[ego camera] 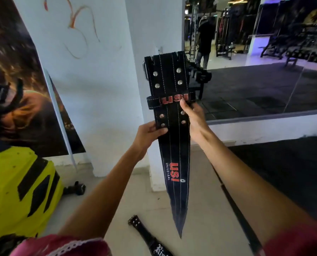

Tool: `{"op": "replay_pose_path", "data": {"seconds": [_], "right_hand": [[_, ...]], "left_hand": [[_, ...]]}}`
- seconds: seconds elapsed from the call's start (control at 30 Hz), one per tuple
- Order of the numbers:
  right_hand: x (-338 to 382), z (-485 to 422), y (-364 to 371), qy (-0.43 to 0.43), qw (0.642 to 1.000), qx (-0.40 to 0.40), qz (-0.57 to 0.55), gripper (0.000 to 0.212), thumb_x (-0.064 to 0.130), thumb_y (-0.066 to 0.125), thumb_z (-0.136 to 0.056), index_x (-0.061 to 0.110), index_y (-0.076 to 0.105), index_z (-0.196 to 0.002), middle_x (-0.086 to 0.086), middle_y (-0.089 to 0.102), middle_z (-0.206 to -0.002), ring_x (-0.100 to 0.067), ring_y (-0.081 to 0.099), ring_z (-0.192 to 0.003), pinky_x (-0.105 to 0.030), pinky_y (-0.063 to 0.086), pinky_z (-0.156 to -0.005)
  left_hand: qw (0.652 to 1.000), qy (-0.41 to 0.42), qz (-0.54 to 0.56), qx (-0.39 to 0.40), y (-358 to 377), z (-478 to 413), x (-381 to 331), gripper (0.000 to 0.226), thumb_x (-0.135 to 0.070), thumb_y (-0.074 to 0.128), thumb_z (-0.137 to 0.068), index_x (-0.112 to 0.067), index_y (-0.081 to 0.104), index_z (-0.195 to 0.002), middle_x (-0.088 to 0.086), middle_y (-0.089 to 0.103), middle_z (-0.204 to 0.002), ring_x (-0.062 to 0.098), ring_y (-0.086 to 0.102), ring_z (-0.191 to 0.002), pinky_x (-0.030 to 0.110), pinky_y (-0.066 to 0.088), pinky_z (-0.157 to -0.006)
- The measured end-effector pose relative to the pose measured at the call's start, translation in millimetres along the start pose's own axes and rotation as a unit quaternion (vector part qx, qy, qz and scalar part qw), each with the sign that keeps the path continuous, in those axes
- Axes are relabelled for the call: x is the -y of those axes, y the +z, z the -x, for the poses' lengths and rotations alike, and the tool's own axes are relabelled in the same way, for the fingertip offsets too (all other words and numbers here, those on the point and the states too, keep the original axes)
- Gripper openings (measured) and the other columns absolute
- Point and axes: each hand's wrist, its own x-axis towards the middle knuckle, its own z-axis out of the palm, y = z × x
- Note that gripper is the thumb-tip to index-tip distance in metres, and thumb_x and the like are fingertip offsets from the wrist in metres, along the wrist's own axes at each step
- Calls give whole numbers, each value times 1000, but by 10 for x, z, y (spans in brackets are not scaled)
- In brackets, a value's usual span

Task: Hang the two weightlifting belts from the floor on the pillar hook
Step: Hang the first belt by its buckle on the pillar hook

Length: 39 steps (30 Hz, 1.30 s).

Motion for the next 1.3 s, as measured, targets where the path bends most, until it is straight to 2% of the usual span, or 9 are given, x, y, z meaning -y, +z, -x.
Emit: {"op": "replay_pose_path", "data": {"seconds": [0.13, 0.27, 0.43, 0.53, 0.67, 0.8, 1.0, 1.13, 1.3], "right_hand": [[147, -17, 89, -11, 1000, -3, 8, 13, 36, 65, -79, 26, 64, -87, -3, 64, -98, -30, 58, -106, -55, 38, -104], [165, 61, 115, -7, 999, -38, 8, 6, 33, 63, -83, 27, 64, -82, -5, 65, -95, -34, 58, -100, -47, 49, -84], [279, 28, -48, -19, 999, -45, 13, 12, 37, 62, -83, 25, 64, -84, 3, 60, -87, -17, 53, -89, -34, 46, -78], [340, 6, -135, -21, 999, -21, 14, 20, 41, 63, -80, 24, 65, -92, -10, 66, -111, -30, 58, -109, -50, 37, -105], [441, -1, -219, -40, 999, 27, 22, 37, 38, 63, -81, 14, 61, -110, -10, 66, -116, -24, 61, -109, -44, 46, -98], [431, 59, -357, -77, 990, 78, 92, 27, 17, 62, -83, 12, 58, -109, 8, 65, -96, 7, 65, -83, -11, 51, -73], [-543, 506, -857, 64, 969, 127, 204, 13, 11, 66, -80, 10, 66, -93, -11, 71, -98, -6, 69, -79, -32, 49, -81], [-4, 229, -536, -19, 985, 118, 125, 22, 9, 65, -80, 19, 61, -100, 10, 69, -92, 9, 66, -80, -12, 53, -75], [26, 166, -342, -67, 992, 59, 87, 11, 15, 64, -82, 19, 64, -93, 3, 69, -89, -1, 68, -79, -16, 51, -69]], "left_hand": [[1000, 1, -18, -3, -94, -20, -118, 19, -10, 65, -84, -3, 69, -102, 11, 72, -97, 19, 71, -86, 39, 56, -88], [991, 62, 108, -52, 24, -155, -414, 14, -7, 65, -84, -12, 67, -96, 1, 71, -85, 9, 69, -73, 27, 58, -70], [991, -78, -25, 106, 226, 439, 435, 15, -2, 65, -82, -3, 69, -97, 4, 75, -94, 23, 71, -86, 29, 59, -78], [998, -15, 42, 47, 285, 214, 86, 22, -9, 68, -80, -11, 68, -101, 1, 75, -96, 19, 71, -89, 27, 58, -79], [989, 63, 123, -42, 454, -150, -652, 18, -14, 67, -82, -9, 66, -100, 4, 73, -93, 12, 72, -79, 23, 55, -65], [970, 39, 221, -87, 538, -218, -777, 13, -11, 65, -84, -5, 68, -96, 8, 73, -87, 20, 71, -78, 33, 60, -70], [963, 64, 235, -113, 427, -328, -903, 4, -8, 64, -84, -10, 68, -84, -1, 74, -70, 13, 70, -65, 25, 57, -56], [967, 62, 226, -100, 430, -314, -889, 6, -11, 64, -84, -9, 68, -89, 7, 72, -85, 19, 70, -74, 28, 58, -62], [965, 72, 236, -93, 448, -366, -1000, 6, -9, 64, -84, -8, 68, -87, 7, 72, -82, 18, 70, -71, 26, 57, -60]]}}
